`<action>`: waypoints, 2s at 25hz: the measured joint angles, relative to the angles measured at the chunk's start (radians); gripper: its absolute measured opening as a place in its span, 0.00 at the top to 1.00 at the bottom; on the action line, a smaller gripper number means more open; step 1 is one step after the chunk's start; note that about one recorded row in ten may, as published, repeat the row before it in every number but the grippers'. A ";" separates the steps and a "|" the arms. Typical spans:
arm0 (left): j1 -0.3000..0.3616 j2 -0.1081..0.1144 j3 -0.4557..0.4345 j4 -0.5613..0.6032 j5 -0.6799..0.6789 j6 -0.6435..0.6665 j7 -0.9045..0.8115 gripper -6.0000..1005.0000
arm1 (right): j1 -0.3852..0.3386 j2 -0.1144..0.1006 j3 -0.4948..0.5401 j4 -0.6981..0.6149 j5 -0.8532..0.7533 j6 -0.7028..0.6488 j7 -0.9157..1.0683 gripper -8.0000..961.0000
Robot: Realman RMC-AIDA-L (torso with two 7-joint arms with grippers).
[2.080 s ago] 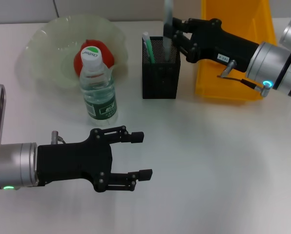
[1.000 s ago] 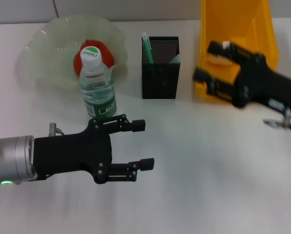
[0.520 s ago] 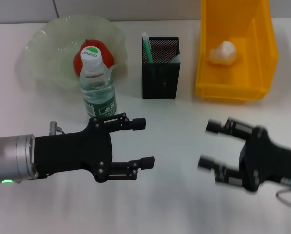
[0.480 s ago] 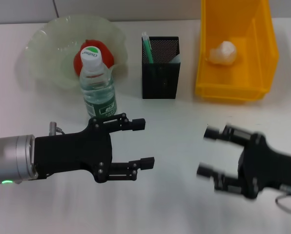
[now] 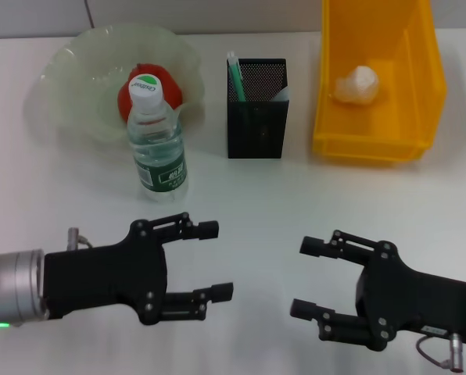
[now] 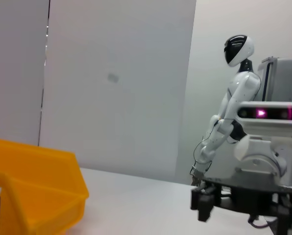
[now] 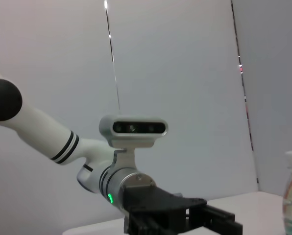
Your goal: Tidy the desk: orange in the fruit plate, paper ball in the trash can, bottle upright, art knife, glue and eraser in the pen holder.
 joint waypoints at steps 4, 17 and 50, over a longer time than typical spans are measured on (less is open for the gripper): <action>0.017 0.002 0.000 0.002 0.001 0.001 0.005 0.20 | 0.049 0.001 -0.003 0.035 -0.003 0.021 0.005 0.23; 0.076 0.005 -0.011 0.008 0.002 0.007 0.019 0.20 | 0.104 0.001 -0.008 0.079 -0.005 0.049 0.005 0.23; 0.069 -0.001 -0.011 0.001 -0.005 0.006 0.024 0.20 | 0.116 0.005 0.004 0.111 0.008 0.040 -0.008 0.23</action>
